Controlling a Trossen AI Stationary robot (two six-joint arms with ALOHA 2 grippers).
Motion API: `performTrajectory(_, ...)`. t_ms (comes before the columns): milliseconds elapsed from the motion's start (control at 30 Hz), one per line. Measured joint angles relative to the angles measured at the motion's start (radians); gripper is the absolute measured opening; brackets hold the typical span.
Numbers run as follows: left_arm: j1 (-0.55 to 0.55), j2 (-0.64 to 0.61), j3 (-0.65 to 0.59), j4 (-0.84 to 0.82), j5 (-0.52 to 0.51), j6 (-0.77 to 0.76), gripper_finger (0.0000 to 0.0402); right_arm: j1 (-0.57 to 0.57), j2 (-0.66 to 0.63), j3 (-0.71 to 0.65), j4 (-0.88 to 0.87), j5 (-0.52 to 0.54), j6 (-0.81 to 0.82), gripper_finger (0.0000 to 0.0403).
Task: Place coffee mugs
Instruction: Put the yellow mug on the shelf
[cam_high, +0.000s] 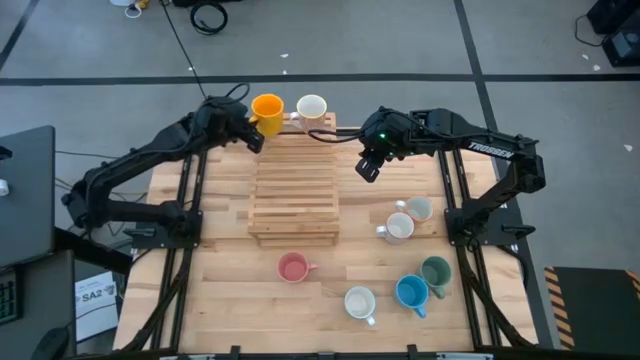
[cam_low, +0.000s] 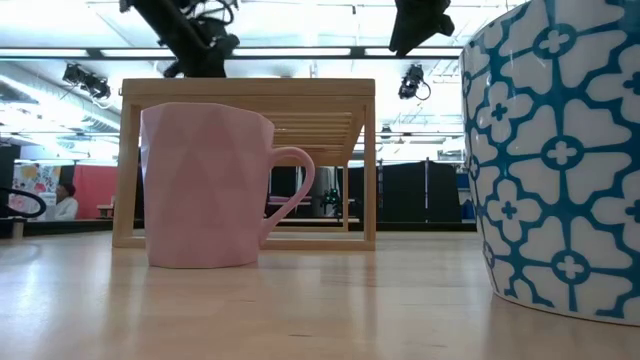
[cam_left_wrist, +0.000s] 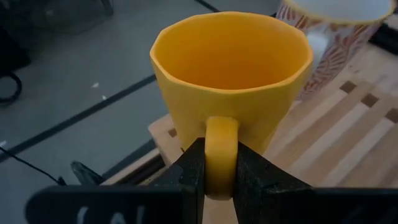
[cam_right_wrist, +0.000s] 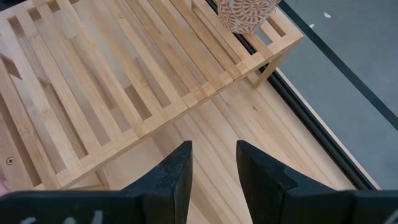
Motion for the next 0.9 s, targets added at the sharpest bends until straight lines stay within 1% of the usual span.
performTrajectory(267,0.002,0.074,0.000,0.085,0.032,0.020,0.0059,0.000,0.000,0.000,0.000,0.000,0.000,0.0130)
performTrajectory(367,0.002,0.086,0.000,0.085,0.032,0.025,0.0059,0.000,0.000,0.000,0.000,0.000,0.000,0.0130)
performTrajectory(567,0.005,0.087,0.000,0.073,0.029,0.033,0.0059,0.000,0.000,0.000,-0.001,-0.002,0.000,0.0130)
performTrajectory(767,0.008,0.087,0.001,0.070,0.029,0.113,0.0060,0.000,0.000,0.000,0.000,-0.003,0.000,0.0130)
performTrajectory(900,0.008,0.087,0.001,0.070,0.029,0.121,0.0060,0.000,0.000,0.000,0.000,-0.003,0.000,0.0130)
